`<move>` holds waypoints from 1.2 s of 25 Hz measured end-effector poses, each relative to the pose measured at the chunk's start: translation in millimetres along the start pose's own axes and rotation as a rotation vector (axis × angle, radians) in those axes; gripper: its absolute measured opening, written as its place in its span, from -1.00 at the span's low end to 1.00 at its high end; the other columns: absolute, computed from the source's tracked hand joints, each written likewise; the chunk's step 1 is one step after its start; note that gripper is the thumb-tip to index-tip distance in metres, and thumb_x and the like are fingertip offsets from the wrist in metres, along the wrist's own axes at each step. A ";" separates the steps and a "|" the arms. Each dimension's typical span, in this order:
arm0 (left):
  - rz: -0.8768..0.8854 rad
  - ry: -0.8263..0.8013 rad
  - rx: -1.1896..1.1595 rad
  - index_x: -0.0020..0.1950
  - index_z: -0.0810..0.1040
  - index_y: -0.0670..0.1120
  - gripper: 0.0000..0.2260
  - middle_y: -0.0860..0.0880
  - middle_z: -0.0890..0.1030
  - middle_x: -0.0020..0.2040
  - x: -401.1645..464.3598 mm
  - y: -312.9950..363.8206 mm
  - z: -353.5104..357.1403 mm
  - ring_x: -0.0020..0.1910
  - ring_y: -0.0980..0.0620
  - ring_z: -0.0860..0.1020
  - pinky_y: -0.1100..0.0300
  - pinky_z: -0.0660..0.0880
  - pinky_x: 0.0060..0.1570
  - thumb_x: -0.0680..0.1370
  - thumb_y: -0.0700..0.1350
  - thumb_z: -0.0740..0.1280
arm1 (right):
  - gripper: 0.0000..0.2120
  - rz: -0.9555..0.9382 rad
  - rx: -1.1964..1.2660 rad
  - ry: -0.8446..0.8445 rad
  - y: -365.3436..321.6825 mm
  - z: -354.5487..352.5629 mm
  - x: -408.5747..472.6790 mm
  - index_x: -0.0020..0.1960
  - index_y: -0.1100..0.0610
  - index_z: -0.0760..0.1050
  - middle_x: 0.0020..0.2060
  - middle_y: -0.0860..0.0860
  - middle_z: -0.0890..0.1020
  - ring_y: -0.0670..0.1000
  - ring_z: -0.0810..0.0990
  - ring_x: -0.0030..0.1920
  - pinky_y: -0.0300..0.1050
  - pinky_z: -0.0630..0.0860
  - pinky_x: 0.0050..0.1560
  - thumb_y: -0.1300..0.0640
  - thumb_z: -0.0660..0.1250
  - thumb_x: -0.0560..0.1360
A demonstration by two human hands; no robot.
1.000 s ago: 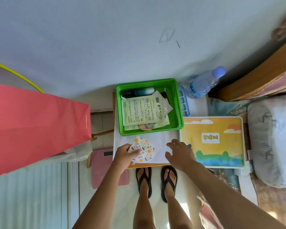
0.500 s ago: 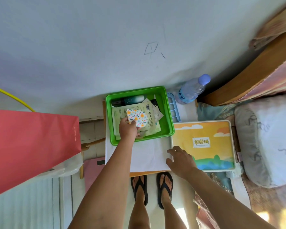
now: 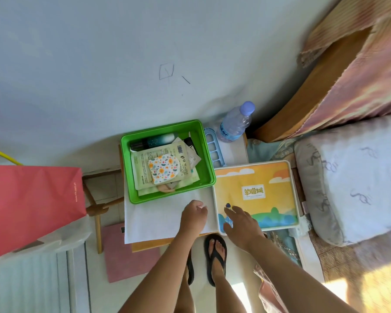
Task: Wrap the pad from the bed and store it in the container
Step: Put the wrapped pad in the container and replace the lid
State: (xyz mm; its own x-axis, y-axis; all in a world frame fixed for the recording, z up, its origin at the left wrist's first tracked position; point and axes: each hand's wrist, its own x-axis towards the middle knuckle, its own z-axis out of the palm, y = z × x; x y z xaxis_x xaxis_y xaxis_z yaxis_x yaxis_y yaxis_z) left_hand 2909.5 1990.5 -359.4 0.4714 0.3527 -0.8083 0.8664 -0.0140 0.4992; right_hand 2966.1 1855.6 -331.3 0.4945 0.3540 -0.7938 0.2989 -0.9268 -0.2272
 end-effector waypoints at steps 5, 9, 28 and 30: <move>-0.097 -0.011 -0.088 -0.15 0.36 -0.10 -0.91 -0.11 0.42 -0.21 17.7 7.8 48.7 -0.21 -0.07 0.41 0.16 0.30 -0.20 0.52 -0.23 0.24 | -0.37 0.009 -0.102 -0.133 40.1 15.1 2.1 0.54 -0.05 -0.13 0.56 -0.04 -0.09 0.02 -0.06 0.55 0.07 0.05 0.51 0.01 0.11 0.57; -0.056 0.093 -0.219 0.07 0.51 -0.20 -0.83 -0.17 0.59 -0.05 28.9 10.4 62.0 -0.04 -0.15 0.58 0.10 0.46 -0.07 0.49 -0.24 0.34 | -0.33 -0.002 -0.105 -0.194 57.9 24.9 4.3 0.53 -0.06 -0.21 0.55 -0.05 -0.22 0.04 -0.15 0.55 0.12 -0.01 0.52 0.00 0.11 0.57; 0.104 0.312 0.080 0.30 0.45 -0.07 -0.74 -0.11 0.62 0.08 -28.9 12.6 -17.7 0.00 -0.09 0.56 0.16 0.40 -0.13 0.61 -0.12 0.19 | -0.25 0.108 0.284 0.242 82.8 -47.2 -9.9 0.53 -0.01 -0.21 0.55 0.10 0.05 0.16 0.14 0.52 0.10 0.29 0.43 0.08 0.23 0.56; 0.081 0.339 0.042 0.34 0.43 -0.10 -0.71 -0.14 0.61 0.10 -25.3 2.1 -52.4 0.02 -0.12 0.55 0.14 0.40 -0.09 0.62 -0.15 0.18 | -0.26 0.145 0.398 0.184 64.2 -51.2 1.7 0.54 0.03 -0.18 0.53 0.14 0.16 0.22 0.30 0.44 0.08 0.32 0.36 0.09 0.24 0.56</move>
State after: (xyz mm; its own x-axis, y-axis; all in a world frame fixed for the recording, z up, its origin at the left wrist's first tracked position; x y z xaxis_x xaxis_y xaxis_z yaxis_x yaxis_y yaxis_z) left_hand 2890.8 2030.6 -321.5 0.4631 0.6394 -0.6138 0.8380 -0.0903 0.5382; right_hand 3028.0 1803.1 -318.3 0.6553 0.1999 -0.7284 -0.1030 -0.9317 -0.3484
